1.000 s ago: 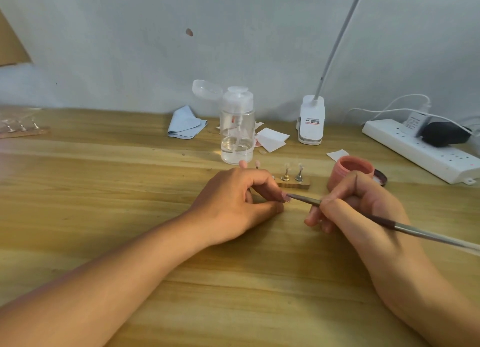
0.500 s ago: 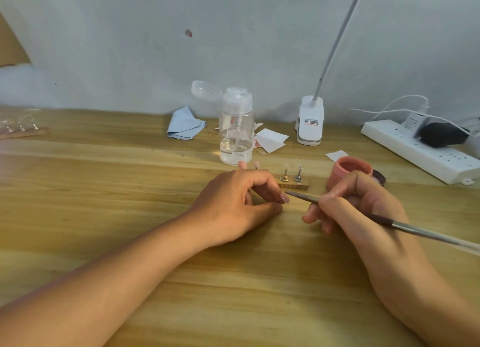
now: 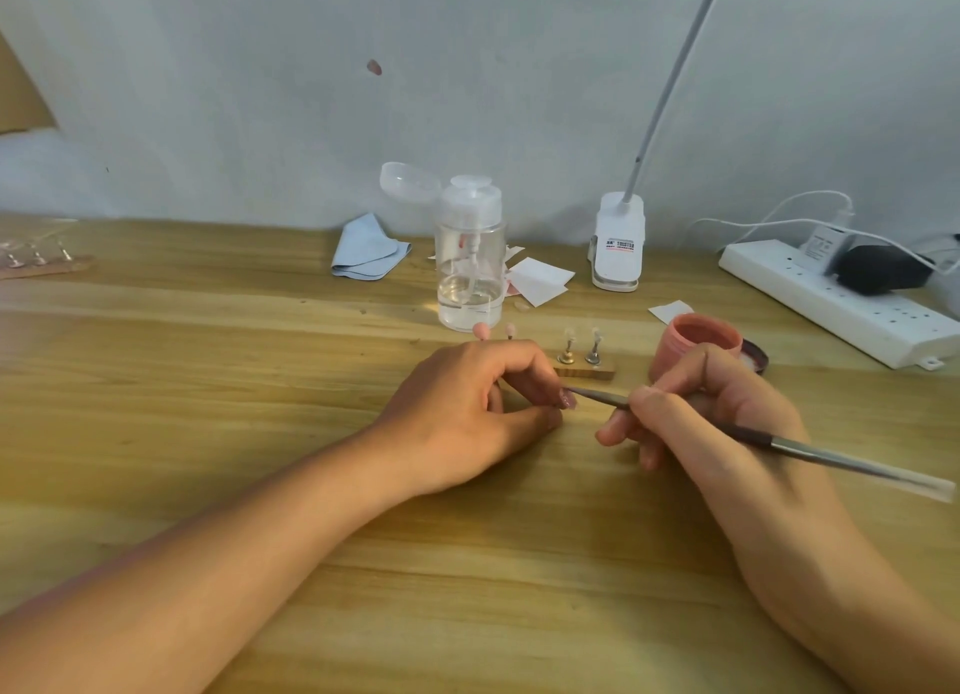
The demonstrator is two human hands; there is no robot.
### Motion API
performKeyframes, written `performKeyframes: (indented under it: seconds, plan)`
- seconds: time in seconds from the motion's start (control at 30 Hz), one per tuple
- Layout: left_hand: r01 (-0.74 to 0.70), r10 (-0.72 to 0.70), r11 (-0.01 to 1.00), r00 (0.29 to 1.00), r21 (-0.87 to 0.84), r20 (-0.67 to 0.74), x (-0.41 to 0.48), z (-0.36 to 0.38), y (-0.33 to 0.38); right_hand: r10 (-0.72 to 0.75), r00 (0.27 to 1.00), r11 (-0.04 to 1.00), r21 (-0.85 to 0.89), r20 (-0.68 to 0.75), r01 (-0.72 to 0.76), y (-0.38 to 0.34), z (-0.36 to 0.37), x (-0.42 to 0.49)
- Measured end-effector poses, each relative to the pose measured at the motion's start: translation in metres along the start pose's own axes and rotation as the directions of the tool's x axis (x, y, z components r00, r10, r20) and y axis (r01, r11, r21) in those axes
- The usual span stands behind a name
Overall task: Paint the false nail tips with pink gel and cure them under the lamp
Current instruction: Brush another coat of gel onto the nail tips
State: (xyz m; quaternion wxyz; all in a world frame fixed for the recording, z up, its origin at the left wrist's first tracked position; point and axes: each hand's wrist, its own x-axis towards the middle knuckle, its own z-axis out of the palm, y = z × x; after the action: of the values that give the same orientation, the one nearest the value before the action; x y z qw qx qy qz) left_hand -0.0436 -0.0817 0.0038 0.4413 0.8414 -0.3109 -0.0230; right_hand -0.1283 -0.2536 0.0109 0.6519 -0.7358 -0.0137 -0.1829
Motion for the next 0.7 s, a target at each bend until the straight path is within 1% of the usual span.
performKeyframes:
  seconds: [0.07,0.17,0.23,0.33,0.47,0.6,0.7]
  plan:
    - [-0.002,0.002,1.000,1.000,0.009,0.001,-0.0001,-0.0002,0.0002,-0.002,1.000,1.000,-0.013,0.006,0.002,-0.0011,0.0006,-0.0001]
    - [-0.009,0.009,1.000,1.000,0.017,0.005,-0.0004,-0.0003,-0.0002,0.025,0.998,0.998,0.061,-0.053,-0.022,-0.0032,-0.0020,0.0005]
    - [-0.013,0.013,1.000,1.000,0.021,0.000,-0.0005,0.0002,-0.0005,0.057,0.996,0.994,0.097,-0.063,-0.050,-0.0046,-0.0028,0.0006]
    - [-0.016,0.016,1.000,1.000,0.021,-0.010,0.0003,0.0009,-0.0014,0.064,0.996,0.995,0.075,-0.060,-0.060,-0.0046,-0.0014,0.0010]
    - [-0.022,0.022,1.000,1.000,-0.019,-0.011,0.0010,0.0006,-0.0029,0.067,0.996,0.995,0.077,-0.063,-0.062,-0.0054,0.0003,0.0009]
    - [-0.040,0.040,0.998,0.999,-0.049,-0.009,0.0014,0.0004,-0.0032,0.084,0.993,0.986,0.152,-0.089,-0.070,-0.0079,-0.0002,0.0012]
    - [-0.042,0.041,0.996,0.999,-0.076,-0.005,0.0014,0.0002,-0.0031,0.091,0.993,0.978,0.194,-0.077,-0.075,-0.0097,0.0004,0.0014]
